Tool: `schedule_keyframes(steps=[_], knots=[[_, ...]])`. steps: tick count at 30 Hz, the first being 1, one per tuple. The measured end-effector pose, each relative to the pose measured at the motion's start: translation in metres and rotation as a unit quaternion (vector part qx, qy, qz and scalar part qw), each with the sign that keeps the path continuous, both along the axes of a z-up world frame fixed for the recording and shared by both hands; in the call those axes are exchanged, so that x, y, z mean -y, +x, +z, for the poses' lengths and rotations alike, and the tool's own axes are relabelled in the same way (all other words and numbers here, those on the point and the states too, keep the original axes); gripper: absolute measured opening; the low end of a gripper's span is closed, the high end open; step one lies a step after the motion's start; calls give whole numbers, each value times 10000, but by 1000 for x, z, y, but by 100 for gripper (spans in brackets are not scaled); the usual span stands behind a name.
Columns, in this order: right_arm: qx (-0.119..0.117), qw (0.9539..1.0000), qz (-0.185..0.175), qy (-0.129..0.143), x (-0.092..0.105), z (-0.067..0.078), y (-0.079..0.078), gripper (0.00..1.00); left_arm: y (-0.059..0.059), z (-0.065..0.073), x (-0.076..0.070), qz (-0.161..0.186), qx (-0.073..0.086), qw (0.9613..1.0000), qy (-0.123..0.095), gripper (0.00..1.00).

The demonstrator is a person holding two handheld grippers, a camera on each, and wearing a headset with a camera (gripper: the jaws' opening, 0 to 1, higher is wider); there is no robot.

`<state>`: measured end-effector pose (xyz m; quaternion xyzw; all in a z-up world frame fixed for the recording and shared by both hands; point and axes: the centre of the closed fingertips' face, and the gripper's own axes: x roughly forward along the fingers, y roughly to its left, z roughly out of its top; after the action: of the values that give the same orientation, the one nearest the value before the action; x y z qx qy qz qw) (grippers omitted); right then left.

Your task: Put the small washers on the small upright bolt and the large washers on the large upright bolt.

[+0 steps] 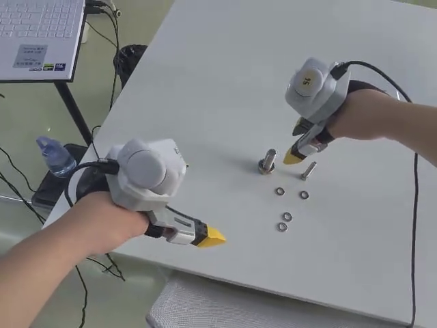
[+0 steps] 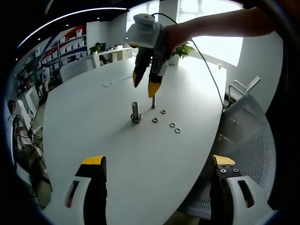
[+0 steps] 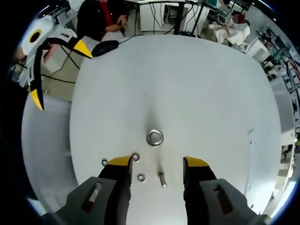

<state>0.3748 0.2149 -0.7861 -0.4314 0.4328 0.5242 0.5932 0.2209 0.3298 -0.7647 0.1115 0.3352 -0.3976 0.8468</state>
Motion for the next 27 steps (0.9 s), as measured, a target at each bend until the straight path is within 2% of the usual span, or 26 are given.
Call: schedule_keyframes(steps=[3, 9, 11, 18, 20, 22, 27], knots=[[108, 9999, -57, 120, 0, 3, -1, 40, 1, 1, -2, 81, -2, 9999, -85, 92], [-35, 9997, -189, 157, 3, -2, -14, 40, -2, -2, -3, 63, -32, 9999, -82, 92], [-84, 9997, -177, 152, 5, -4, -21, 40, -2, -5, -3, 79, -102, 9999, -67, 91], [-222, 9995, -169, 119, 7, -13, -25, 39, -2, -6, -1, 48, -65, 9999, -82, 90], [-234, 9994, -184, 149, 7, -16, -26, 39, -2, -4, 1, -24, 41, 9999, -92, 89], [-234, 9994, -190, 178, 7, -19, -27, 38, -3, -4, 3, 17, -48, 9999, -113, 89], [-252, 9994, -198, 146, 8, -27, -31, 38, -1, -2, 1, -15, -2, 10000, -66, 89]])
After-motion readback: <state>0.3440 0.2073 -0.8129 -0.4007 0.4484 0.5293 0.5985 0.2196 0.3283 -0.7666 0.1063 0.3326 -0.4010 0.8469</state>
